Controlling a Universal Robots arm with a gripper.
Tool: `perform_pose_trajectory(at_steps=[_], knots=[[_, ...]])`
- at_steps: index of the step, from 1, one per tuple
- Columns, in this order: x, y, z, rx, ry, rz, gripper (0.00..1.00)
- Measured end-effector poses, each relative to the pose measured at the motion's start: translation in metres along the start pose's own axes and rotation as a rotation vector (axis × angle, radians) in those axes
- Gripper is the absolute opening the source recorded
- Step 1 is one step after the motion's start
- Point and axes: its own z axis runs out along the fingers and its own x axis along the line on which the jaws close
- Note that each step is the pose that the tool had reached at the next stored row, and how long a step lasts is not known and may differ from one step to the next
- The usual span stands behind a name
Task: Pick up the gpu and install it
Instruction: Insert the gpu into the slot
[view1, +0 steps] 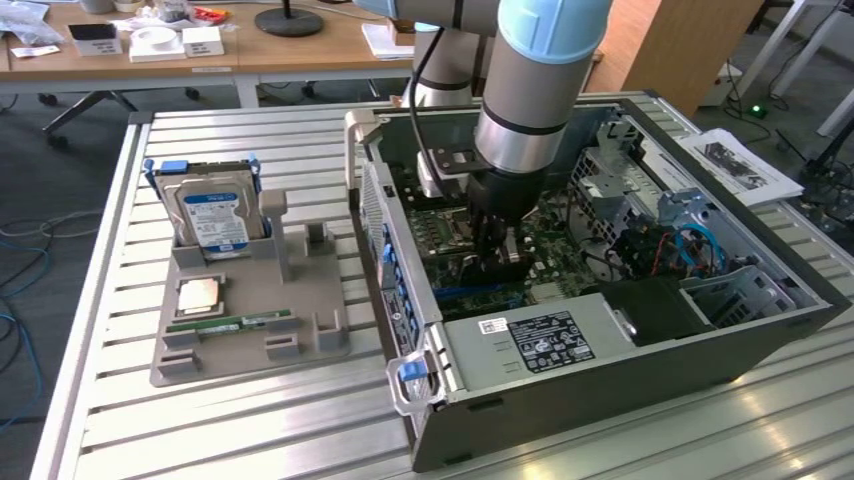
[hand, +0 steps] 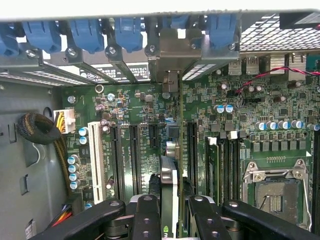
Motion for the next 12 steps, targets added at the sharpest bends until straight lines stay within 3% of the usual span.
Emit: perform_pose_trajectory(at_steps=[12], knots=[[-0.0002, 0.0001, 0.0002, 0.0002, -0.0007, 0.0, 0.27]])
